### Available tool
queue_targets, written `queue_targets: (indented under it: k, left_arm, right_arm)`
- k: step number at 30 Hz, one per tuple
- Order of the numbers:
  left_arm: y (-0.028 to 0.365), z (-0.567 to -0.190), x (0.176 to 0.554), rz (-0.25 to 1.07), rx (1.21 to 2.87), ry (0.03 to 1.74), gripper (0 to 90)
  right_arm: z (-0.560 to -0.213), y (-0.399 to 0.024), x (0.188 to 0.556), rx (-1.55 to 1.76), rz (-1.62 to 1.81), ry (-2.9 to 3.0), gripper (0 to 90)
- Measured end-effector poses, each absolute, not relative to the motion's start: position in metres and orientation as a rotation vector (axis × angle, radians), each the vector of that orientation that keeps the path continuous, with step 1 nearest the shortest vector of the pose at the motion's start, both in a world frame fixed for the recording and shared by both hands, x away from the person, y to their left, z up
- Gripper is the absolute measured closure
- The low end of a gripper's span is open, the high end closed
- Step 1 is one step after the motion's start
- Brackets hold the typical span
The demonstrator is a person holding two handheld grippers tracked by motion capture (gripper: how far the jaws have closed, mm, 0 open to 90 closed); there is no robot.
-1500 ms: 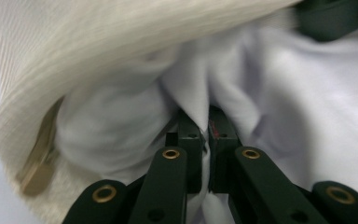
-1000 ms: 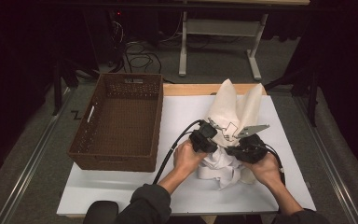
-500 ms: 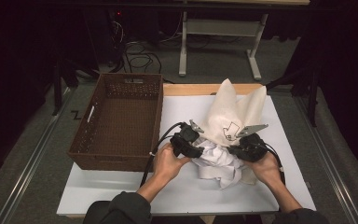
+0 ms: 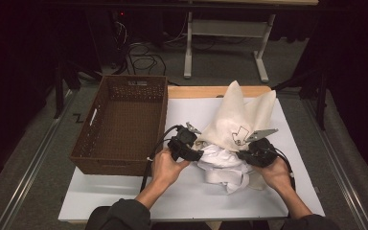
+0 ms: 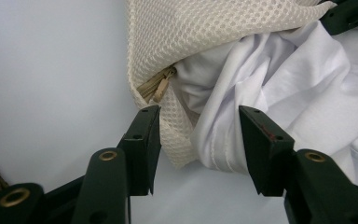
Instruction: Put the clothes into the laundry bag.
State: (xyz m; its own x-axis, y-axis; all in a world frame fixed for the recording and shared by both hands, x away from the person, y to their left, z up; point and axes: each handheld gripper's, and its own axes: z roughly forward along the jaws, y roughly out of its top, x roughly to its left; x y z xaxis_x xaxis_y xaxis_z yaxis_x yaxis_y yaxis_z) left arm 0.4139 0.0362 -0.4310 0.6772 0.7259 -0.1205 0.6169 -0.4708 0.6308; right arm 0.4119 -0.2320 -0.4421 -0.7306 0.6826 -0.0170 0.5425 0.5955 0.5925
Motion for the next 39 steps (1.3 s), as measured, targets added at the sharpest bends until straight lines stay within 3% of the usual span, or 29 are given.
queue_targets:
  k: [22, 28, 34, 36, 39]
  left_arm:
    - [0.048, -0.409, 0.436, 0.188, 2.114, 1.1, 48.9]
    - [0.027, -0.434, 0.441, 0.203, 2.287, 1.121, 48.5]
    - [0.011, -0.455, 0.447, 0.183, 2.347, 1.16, 49.4]
    - [0.008, -0.459, 0.447, 0.169, 2.359, 1.148, 52.8]
    - [0.01, -0.463, 0.446, 0.136, 2.348, 1.144, 65.4]
  right_arm:
    - [-0.444, -0.244, 0.411, 1.045, 0.846, 2.571, 87.9]
    - [-0.444, -0.244, 0.411, 1.048, 0.845, 2.569, 87.9]
    - [-0.443, -0.249, 0.411, 1.057, 0.856, 2.564, 87.9]
    - [-0.443, -0.25, 0.41, 1.064, 0.862, 2.56, 87.8]
    - [-0.443, -0.249, 0.411, 1.062, 0.863, 2.555, 87.2]
